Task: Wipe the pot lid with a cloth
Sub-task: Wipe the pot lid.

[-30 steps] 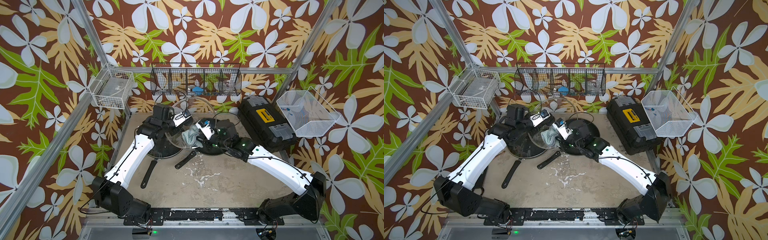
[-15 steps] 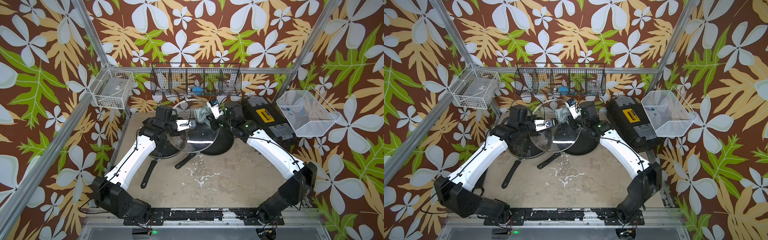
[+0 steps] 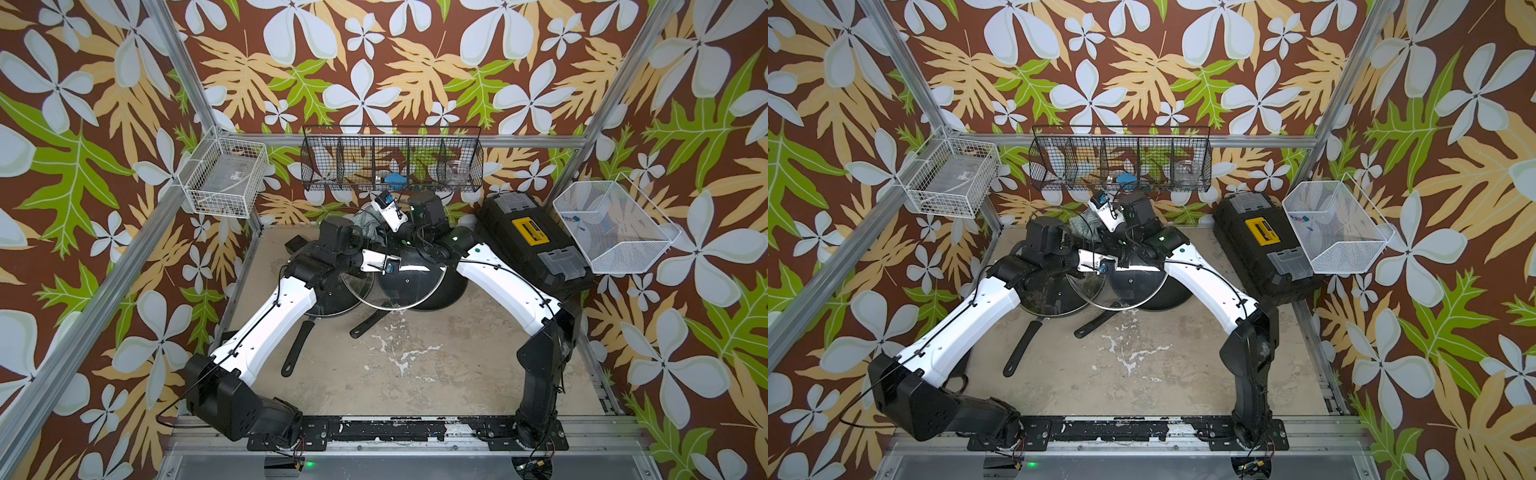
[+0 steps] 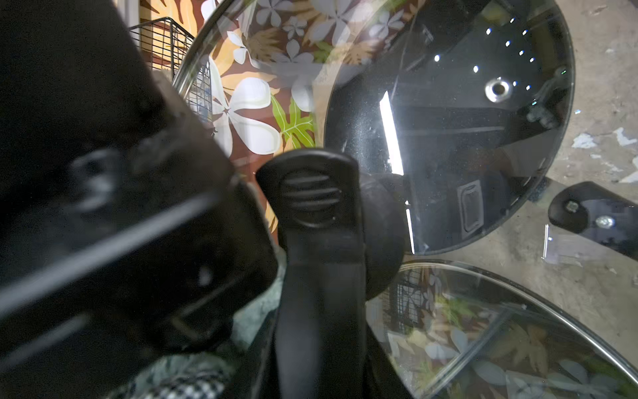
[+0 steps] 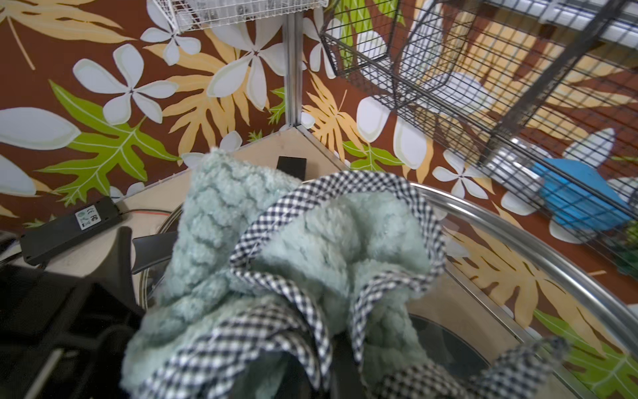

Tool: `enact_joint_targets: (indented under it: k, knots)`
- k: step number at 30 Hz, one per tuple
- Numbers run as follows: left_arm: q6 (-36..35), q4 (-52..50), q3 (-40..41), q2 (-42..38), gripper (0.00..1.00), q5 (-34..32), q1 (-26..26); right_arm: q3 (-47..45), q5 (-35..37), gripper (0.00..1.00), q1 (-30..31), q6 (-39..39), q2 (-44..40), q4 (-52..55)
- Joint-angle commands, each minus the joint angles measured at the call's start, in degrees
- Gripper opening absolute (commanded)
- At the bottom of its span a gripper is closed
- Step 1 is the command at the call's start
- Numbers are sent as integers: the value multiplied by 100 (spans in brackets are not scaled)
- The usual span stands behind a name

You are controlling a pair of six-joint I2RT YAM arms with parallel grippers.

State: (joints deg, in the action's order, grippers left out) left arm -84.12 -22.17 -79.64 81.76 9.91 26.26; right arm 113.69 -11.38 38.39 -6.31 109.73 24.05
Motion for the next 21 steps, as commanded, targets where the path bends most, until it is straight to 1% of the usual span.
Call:
enact_joint_targets:
  k: [1,4,6,13,17,19,21]
  knots:
    - [-109,925,-29,-94,0,0,15,67,361,0,-15,-79,-7,157]
    - [-45,952,-18,-96,0,-24,12,-22,594,0,-148,-53,-167,151]
    - [-26,959,26,-99,0,-40,11,-236,699,0,-271,9,-385,36]
    - [-43,1053,176,-151,0,-48,11,-1767,1048,0,-710,176,-1519,-377]
    - [-141,1141,211,-153,0,-56,11,-2539,1022,0,-914,179,-2110,-515]
    - [-190,1185,229,-147,0,-42,13,-2632,954,0,-930,33,-2202,-551]
    - [-227,1197,228,-145,0,-24,27,-2479,815,0,-919,-26,-2094,-526]
